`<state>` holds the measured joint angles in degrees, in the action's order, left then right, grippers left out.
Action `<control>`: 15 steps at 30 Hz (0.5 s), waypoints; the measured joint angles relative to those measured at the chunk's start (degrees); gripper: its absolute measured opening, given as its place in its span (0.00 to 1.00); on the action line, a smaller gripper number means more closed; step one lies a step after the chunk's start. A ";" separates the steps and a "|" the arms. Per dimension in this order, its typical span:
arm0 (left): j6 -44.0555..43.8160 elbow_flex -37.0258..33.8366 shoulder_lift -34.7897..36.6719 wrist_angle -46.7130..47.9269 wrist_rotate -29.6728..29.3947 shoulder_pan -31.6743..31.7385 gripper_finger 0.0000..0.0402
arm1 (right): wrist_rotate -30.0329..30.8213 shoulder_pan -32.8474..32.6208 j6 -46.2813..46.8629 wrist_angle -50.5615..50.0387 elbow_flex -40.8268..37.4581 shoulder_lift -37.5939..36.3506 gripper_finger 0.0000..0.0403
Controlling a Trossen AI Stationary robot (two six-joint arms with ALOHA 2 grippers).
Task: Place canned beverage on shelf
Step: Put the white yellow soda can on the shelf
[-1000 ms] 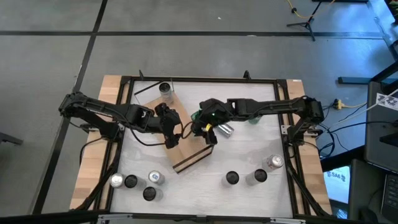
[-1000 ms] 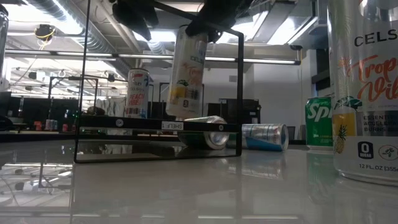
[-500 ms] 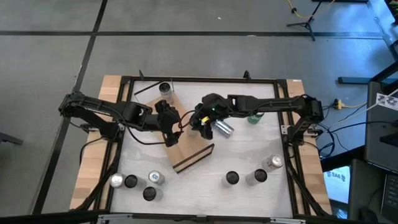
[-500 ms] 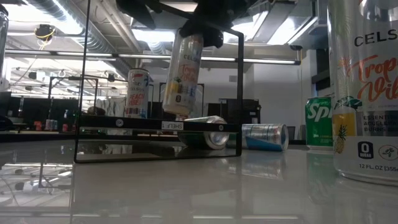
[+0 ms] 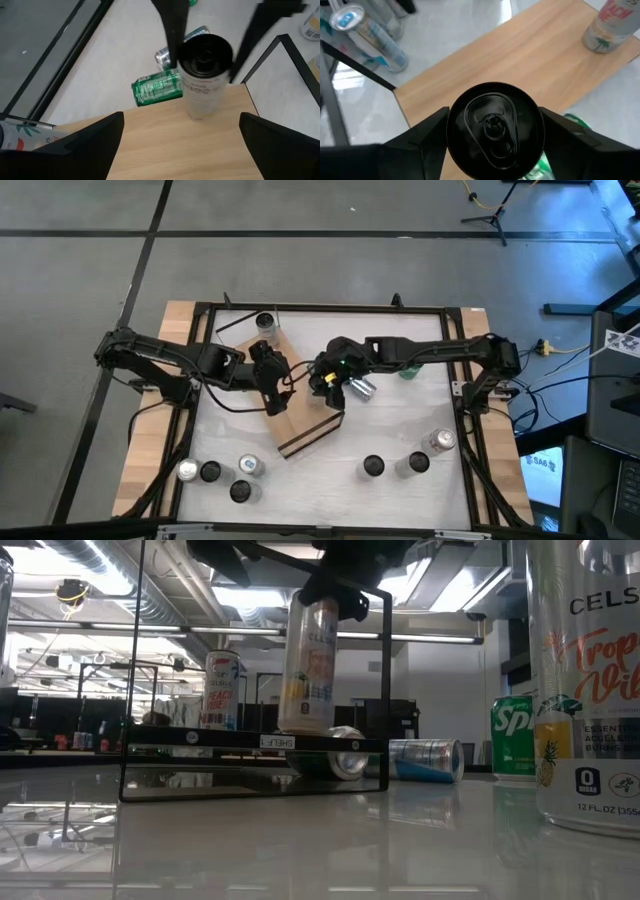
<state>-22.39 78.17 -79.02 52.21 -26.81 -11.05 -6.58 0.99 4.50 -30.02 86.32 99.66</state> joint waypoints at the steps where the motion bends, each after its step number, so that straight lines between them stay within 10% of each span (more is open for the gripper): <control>1: 0.00 0.00 0.00 0.00 0.00 0.00 0.96 | 0.00 -0.19 0.31 0.09 0.00 0.00 0.66; 15: -0.07 0.00 0.00 -0.03 0.03 0.00 0.96 | 4.55 -3.05 8.28 -0.11 0.01 0.00 0.66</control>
<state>-22.46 78.17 -79.02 52.18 -26.78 -11.05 -2.04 -2.06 12.79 -30.13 86.34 99.66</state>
